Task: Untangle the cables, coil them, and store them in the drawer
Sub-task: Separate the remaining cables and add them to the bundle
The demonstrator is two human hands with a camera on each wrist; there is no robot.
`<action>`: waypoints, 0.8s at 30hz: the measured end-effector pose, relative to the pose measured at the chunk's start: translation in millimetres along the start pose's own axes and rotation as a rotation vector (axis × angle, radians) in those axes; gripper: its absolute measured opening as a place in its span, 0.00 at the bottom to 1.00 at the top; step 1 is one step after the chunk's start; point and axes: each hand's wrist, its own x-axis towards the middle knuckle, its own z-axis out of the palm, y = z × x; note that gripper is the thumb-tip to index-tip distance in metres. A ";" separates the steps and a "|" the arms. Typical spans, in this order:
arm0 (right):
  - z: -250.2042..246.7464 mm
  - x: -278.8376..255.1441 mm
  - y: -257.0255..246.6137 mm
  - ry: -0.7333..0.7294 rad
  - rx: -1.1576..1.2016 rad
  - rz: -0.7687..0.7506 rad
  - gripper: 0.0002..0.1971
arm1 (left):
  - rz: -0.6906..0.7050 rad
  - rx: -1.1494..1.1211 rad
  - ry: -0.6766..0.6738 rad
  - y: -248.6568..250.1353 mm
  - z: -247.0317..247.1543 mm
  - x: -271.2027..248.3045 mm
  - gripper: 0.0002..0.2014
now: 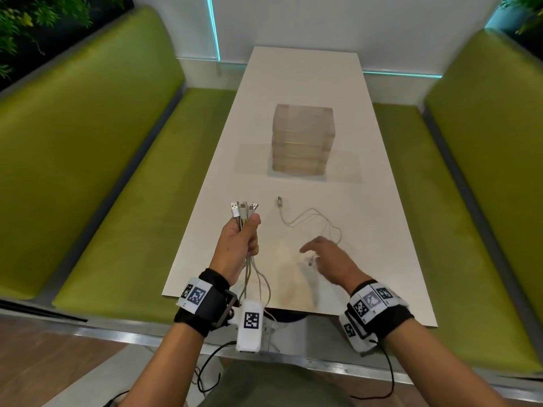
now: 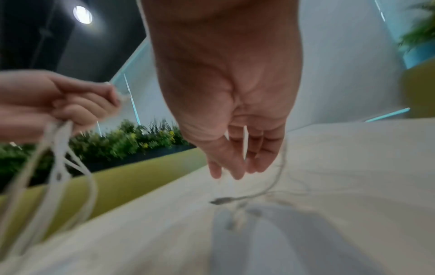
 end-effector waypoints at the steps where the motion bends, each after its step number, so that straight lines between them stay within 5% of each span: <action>1: -1.4 3.6 10.3 0.015 -0.082 0.030 0.25 | 0.001 0.008 0.001 -1.1 1.2 0.6 0.08; 8: 17.5 3.3 38.2 0.063 -0.374 0.024 0.10 | -0.055 -0.035 0.024 -4.0 8.4 4.3 0.06; 11: 15.4 -4.0 33.4 0.039 -0.414 0.005 0.11 | -0.070 -0.051 0.019 -6.8 9.7 6.9 0.08; 17: -25.4 -24.4 -45.7 0.153 0.732 -0.065 0.01 | -0.050 -0.042 -0.005 -13.4 16.5 8.1 0.09; 24: -30.8 -20.1 -83.9 0.120 1.001 -0.111 0.04 | -0.089 -0.075 -0.136 -11.5 21.8 4.4 0.10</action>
